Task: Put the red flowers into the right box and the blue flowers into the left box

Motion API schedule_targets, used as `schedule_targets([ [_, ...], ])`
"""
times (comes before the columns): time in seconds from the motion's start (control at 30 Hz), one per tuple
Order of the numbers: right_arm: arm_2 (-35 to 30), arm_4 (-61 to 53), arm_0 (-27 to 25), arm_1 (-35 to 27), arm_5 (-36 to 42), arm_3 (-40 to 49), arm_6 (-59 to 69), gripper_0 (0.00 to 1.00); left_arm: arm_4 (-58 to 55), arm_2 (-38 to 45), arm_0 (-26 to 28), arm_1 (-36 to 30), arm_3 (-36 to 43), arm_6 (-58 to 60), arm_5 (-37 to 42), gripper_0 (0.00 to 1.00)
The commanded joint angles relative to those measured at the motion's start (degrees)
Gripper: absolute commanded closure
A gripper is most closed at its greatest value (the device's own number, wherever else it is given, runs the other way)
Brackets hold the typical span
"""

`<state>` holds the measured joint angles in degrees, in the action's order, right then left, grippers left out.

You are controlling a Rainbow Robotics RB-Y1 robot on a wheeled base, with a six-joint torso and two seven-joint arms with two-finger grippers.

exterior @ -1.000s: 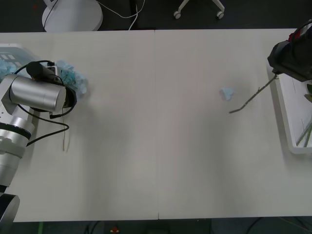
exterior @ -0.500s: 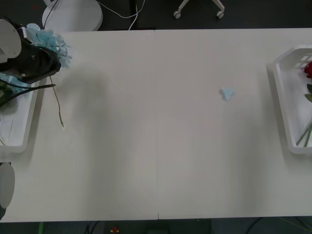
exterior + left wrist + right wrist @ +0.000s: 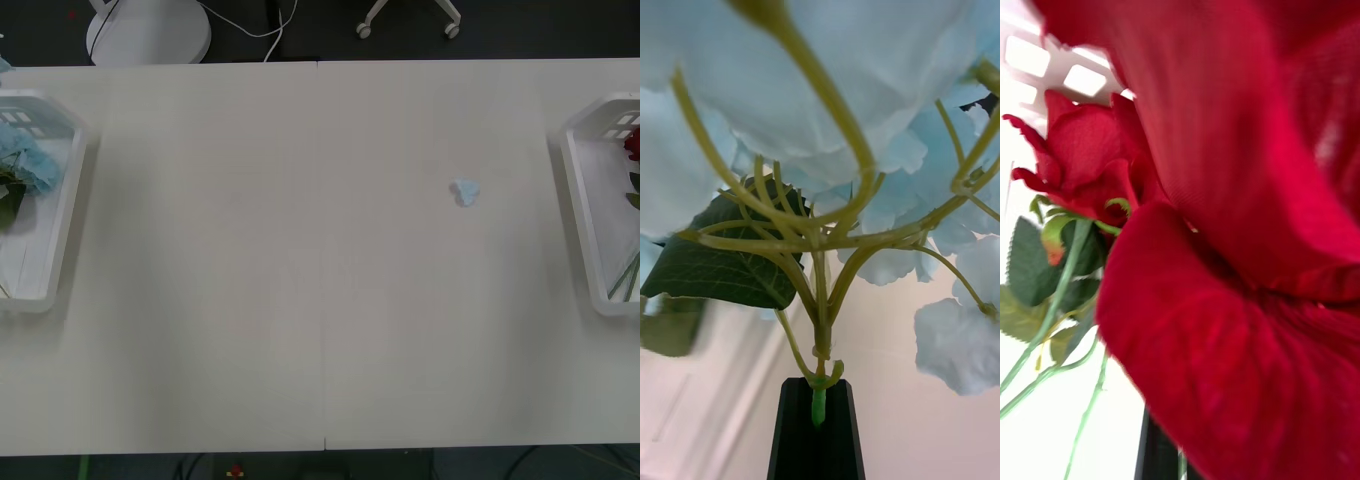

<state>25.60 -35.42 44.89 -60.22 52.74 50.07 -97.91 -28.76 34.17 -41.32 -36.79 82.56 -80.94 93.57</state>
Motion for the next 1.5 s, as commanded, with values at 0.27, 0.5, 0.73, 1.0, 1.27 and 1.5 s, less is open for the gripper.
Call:
schedule_targets([
  [0.27,2.35,-2.55,-0.42,-2.19,-1.85,-0.5,-2.28,0.34,17.51,0.9,-0.52,-8.65,-7.68,-2.02,-7.08,1.0],
  [0.5,0.76,-15.03,-0.42,-7.28,2.9,4.95,-8.34,0.22,18.74,0.37,6.07,-8.65,-13.66,-2.38,-20.79,1.0],
  [0.73,-6.36,-30.5,-0.86,-10.97,12.48,14.09,-20.21,0.21,17.86,-3.23,10.91,-8.65,-21.21,-2.38,-35.73,1.0],
  [1.0,-11.63,-45.53,-5.43,-13.26,19.16,28.68,-36.56,0.22,17.25,-5.51,11.08,-8.65,-27.72,-1.94,-43.73,1.0],
  [1.27,-12.68,-59.59,-11.32,-12.03,20.04,38.17,-54.14,0.22,16.02,-6.83,11.08,-8.56,-27.81,-1.59,-45.23,0.48],
  [1.5,-12.68,-65.13,-11.32,-8.78,19.86,40.45,-57.09,0.22,11.01,-6.92,11.08,-8.56,-27.46,-2.73,-45.14,0.0],
])
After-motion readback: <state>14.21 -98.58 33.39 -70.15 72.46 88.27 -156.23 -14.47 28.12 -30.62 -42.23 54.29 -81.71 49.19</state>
